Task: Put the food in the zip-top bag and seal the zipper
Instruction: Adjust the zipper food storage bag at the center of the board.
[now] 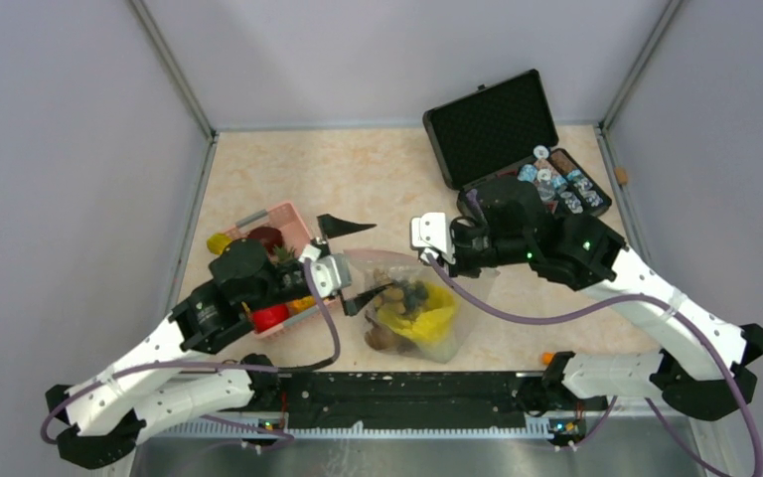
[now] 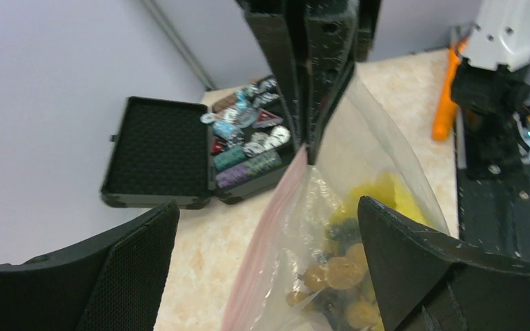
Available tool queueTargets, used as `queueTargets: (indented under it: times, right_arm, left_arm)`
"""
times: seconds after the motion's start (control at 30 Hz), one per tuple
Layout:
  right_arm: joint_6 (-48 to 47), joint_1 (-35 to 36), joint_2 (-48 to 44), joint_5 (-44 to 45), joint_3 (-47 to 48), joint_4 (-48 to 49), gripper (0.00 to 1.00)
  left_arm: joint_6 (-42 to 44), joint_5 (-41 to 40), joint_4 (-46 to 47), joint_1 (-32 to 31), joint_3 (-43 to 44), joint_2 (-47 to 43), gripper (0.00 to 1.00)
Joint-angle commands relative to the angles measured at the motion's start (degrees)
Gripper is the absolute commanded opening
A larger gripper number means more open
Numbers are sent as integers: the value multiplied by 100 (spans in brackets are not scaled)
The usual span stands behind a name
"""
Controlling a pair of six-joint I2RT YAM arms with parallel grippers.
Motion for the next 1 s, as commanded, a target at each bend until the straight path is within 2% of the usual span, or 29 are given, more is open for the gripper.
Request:
queueTargets:
  times: [0.0, 0.13, 0.37, 0.4, 0.6, 0.7, 0.8, 0.9, 0.93, 0.97]
  right_arm:
    - [-777, -38, -64, -254, 190, 79, 0]
    - [-1036, -33, -119, -351, 125, 83, 0]
    - [-1297, -38, -566, -668, -314, 369, 0]
    - [-1306, -37, -586, -709, -328, 367, 0]
    - [-1342, -36, -619, -716, -366, 384, 0]
    - [-1310, -35, -636, -603, -403, 502, 0]
    - [-1141, -29, -738, -416, -540, 854, 0]
    - [-876, -33, -916, -336, -773, 1257, 0]
    - [-770, -35, -979, -313, -871, 1419, 9]
    - [-654, -35, -1066, -279, -968, 1575, 23]
  left_arm:
    - [600, 950, -653, 28, 479, 559, 99]
    - [723, 1044, -917, 22, 682, 1062, 99]
    - [712, 835, -602, 57, 812, 1564, 97]
    - [687, 842, -607, 72, 900, 1652, 93]
    - [801, 945, -799, 101, 1184, 2089, 63]
    - [826, 1100, -967, 101, 1213, 2148, 38]
    - [852, 1151, -1056, 101, 1180, 2101, 3]
    - [844, 1105, -1072, 114, 1125, 2085, 0]
    - [794, 1072, -1062, 125, 1126, 2104, 0]
    - [738, 1056, -1041, 139, 1123, 2122, 0]
